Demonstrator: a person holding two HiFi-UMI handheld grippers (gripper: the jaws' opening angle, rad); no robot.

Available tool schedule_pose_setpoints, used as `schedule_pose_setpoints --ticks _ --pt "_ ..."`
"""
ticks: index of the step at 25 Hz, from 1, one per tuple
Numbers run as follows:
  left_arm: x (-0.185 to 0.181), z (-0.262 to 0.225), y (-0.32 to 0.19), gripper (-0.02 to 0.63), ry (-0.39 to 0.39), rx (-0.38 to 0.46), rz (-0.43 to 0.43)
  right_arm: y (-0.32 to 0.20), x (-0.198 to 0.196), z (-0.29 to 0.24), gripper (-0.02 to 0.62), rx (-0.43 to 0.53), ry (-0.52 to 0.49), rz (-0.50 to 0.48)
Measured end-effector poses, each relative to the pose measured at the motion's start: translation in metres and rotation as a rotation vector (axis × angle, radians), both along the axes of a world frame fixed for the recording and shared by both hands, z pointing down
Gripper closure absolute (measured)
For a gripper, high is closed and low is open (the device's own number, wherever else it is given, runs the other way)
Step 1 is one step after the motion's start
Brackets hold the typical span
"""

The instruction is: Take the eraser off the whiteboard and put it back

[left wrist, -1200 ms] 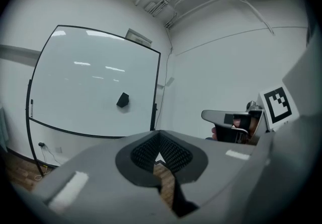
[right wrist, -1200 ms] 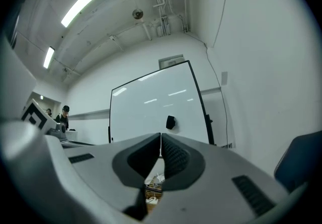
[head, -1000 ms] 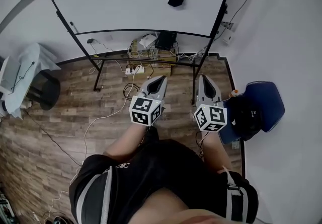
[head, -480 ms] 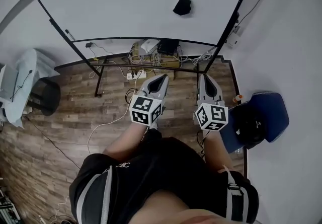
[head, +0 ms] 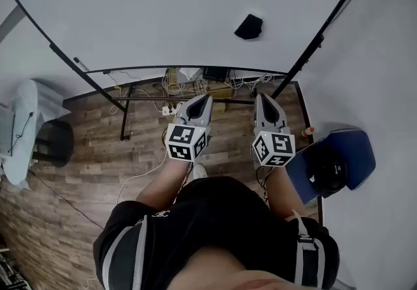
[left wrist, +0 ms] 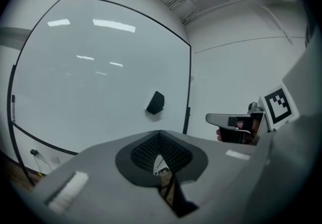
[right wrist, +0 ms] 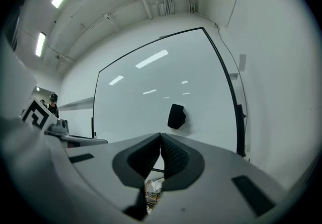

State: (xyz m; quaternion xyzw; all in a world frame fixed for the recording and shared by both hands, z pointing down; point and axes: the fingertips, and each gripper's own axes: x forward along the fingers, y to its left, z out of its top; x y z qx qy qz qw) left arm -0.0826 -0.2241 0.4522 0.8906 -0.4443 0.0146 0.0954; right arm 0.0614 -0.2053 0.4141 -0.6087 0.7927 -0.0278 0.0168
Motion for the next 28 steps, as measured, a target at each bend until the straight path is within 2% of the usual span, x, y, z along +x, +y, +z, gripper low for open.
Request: schedule_pose_setpoints --ticks 5,10,14,20,28 --pt "0.002 -0.003 -0.049 0.597 -0.004 0.008 0.006 -0.037 0.006 -0.010 0.589 0.020 -0.014 0.037" --pt "0.025 -0.010 -0.069 0.597 -0.024 0.043 -0.009 -0.063 0.025 0.000 0.589 0.004 -0.013 0.005" --pt "0.031 0.000 -0.071 0.597 -0.024 0.002 -0.041 -0.078 0.028 -0.001 0.589 0.012 -0.009 -0.043" --pt "0.035 -0.005 -0.082 0.597 -0.030 0.011 -0.084 -0.099 0.028 -0.005 0.589 0.021 -0.025 -0.088" --pt "0.021 -0.003 -0.093 0.597 -0.036 -0.003 -0.124 -0.136 0.018 -0.024 0.584 0.076 -0.041 -0.084"
